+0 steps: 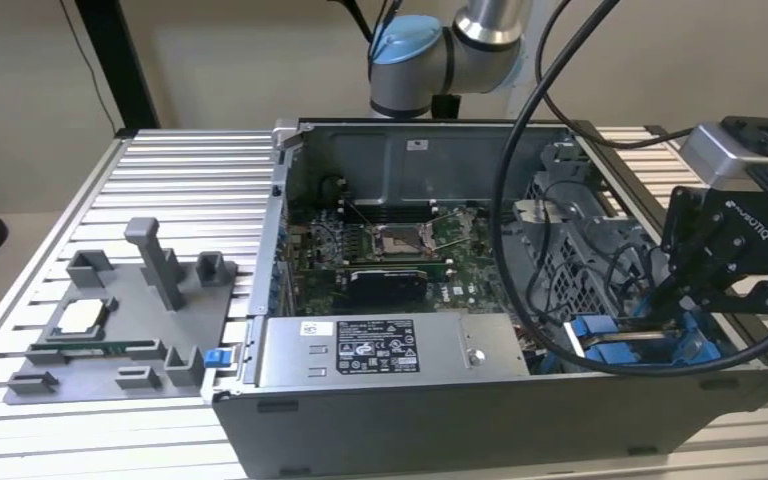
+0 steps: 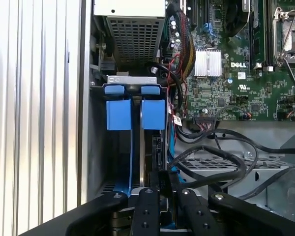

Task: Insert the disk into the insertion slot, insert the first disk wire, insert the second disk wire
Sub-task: 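Insert the first disk wire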

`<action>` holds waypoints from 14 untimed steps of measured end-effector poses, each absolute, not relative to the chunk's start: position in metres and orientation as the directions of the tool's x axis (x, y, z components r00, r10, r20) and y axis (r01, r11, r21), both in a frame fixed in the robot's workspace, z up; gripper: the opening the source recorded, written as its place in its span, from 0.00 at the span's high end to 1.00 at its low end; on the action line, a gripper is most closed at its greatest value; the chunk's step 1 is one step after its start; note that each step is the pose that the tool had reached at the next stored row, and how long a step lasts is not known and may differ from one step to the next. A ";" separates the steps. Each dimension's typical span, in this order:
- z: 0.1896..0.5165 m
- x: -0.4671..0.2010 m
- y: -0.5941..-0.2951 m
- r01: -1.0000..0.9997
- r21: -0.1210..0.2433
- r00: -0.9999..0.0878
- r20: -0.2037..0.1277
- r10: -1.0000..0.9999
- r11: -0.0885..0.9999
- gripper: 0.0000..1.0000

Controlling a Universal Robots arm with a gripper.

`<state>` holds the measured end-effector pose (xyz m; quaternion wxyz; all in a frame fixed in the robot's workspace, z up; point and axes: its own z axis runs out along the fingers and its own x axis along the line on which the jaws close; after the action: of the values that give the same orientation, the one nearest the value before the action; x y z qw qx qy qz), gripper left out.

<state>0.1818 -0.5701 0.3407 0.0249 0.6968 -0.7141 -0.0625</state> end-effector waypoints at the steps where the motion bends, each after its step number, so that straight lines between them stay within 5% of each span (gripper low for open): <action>1: 0.341 0.182 -0.570 -0.992 0.124 -0.028 -0.052 -0.998 0.021 1.00; 14: 0.338 0.182 -0.570 -0.992 0.124 -0.028 -0.060 -0.998 0.020 1.00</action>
<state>0.1818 -0.5702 0.3379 0.0219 0.6969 -0.7138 -0.0655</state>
